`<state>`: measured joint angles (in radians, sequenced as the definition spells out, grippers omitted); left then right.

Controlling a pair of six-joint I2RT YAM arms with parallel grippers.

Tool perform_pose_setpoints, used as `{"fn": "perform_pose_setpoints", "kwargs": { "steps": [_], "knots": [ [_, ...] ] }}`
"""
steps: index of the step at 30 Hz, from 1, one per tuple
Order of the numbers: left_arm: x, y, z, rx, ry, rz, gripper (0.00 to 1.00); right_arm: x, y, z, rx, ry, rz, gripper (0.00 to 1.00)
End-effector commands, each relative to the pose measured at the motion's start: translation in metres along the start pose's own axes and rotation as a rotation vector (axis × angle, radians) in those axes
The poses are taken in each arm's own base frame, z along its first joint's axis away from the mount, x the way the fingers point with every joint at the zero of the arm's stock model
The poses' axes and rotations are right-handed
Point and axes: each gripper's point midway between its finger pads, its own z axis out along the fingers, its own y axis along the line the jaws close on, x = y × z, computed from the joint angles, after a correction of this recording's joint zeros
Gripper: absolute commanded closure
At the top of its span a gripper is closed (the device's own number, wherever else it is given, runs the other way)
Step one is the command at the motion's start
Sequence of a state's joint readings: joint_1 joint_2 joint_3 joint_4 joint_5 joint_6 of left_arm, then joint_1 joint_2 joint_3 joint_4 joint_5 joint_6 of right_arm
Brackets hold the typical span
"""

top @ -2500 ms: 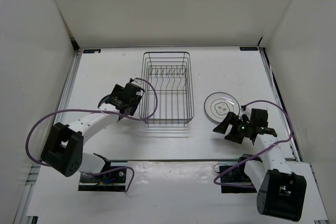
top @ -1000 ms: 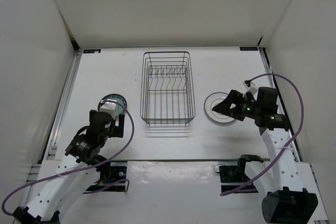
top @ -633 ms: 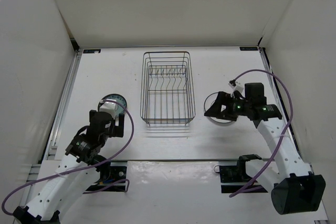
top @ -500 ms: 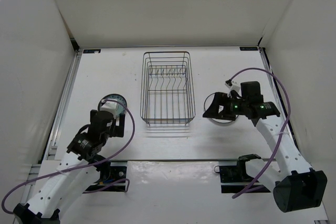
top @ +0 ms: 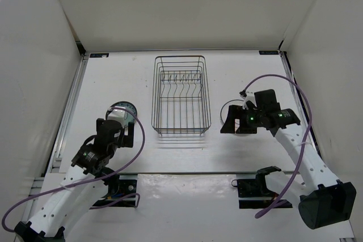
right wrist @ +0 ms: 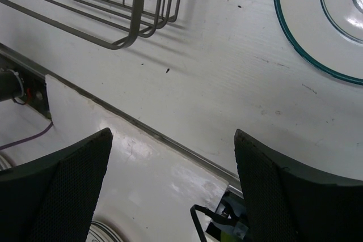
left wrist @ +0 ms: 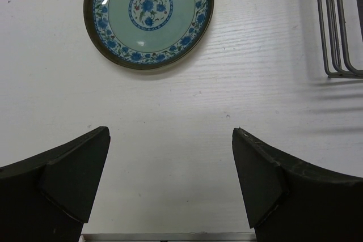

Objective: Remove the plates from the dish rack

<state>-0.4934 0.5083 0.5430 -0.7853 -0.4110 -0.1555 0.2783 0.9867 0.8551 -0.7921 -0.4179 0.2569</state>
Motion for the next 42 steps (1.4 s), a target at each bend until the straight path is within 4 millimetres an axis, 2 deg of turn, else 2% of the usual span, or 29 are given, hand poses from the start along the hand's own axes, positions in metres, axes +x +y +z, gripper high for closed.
{"fn": "perform_pose_setpoints", "kwargs": {
  "steps": [1,12,24,32,42],
  "knots": [
    [-0.003,0.001,0.001,-0.006,-0.015,-0.007,0.0,-0.005,-0.001,-0.006,0.041,-0.001,-0.034,0.1],
    [-0.006,0.0,-0.002,0.005,-0.033,-0.014,0.0,-0.008,0.001,-0.007,0.065,0.013,-0.057,0.1],
    [-0.006,-0.002,-0.003,0.022,-0.032,-0.011,0.0,0.002,-0.001,0.003,0.075,0.064,-0.067,0.1],
    [-0.008,-0.002,-0.004,0.024,-0.044,-0.016,0.0,0.005,-0.002,0.003,0.095,0.066,-0.077,0.1],
    [-0.01,0.0,-0.007,0.022,-0.061,-0.027,0.0,-0.004,-0.006,-0.006,0.143,-0.041,-0.102,0.1]
  ]
}}
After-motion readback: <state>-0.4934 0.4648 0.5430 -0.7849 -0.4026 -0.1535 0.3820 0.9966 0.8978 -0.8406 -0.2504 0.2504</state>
